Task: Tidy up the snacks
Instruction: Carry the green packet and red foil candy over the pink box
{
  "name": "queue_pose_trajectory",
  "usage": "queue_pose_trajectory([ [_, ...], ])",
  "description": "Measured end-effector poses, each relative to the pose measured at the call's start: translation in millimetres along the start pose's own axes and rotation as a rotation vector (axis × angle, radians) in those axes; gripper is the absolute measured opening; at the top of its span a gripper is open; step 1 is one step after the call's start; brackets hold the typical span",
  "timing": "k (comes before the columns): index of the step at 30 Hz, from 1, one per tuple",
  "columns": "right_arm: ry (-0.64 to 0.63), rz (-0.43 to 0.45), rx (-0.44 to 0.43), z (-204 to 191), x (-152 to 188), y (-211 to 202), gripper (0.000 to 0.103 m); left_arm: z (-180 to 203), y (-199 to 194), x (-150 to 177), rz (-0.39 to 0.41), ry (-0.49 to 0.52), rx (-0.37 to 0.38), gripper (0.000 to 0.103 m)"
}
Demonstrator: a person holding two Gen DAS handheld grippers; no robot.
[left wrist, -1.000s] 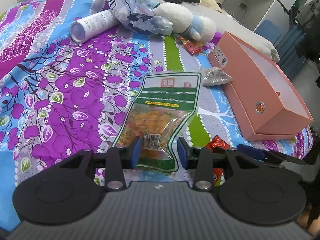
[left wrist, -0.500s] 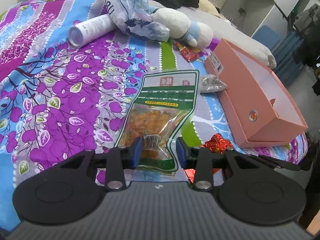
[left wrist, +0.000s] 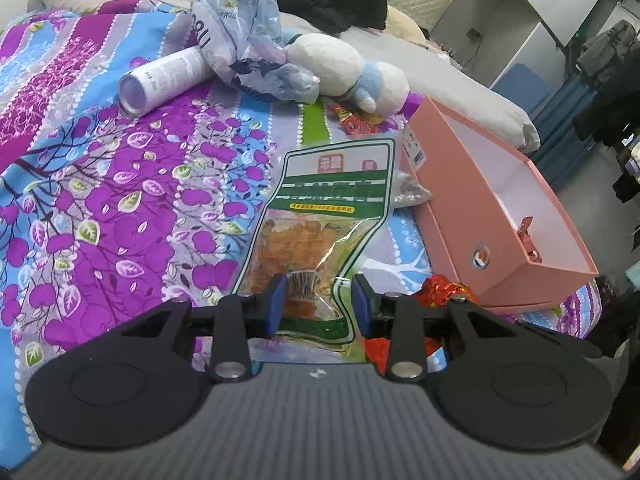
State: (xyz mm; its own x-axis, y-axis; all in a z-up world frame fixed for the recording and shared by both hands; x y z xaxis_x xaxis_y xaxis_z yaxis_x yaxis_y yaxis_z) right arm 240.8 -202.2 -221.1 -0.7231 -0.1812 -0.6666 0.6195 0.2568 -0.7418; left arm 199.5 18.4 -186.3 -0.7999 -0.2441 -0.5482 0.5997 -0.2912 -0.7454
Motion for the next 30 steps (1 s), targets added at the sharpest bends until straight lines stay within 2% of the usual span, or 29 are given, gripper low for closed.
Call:
queue_pose_trajectory([
  [8, -0.001, 0.063, 0.015, 6, -35, -24, 0.024, 23, -7, -30, 0.037, 0.026, 0.034, 0.041],
  [15, 0.024, 0.139, 0.016, 18, -72, -48, 0.024, 66, -14, -65, 0.082, 0.106, 0.076, 0.041],
  [30, 0.082, 0.281, 0.124, 69, -116, -84, 0.024, 152, -15, -125, 0.143, 0.206, 0.176, 0.041],
])
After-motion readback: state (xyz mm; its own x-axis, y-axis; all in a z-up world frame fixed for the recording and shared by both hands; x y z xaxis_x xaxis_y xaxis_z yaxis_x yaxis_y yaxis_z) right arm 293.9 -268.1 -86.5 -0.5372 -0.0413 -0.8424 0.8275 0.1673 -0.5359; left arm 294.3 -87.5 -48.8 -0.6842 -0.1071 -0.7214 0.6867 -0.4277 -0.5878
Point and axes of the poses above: each gripper's, at about its wrist camera, not at the fingertips, and y roughly the way its jaws point, z to its right, x to its underside, the point moved 3 cm from there along y, roughly the way its jaws point, and after that the axes turned 4 degrees about -z, right-handed, at the moved point
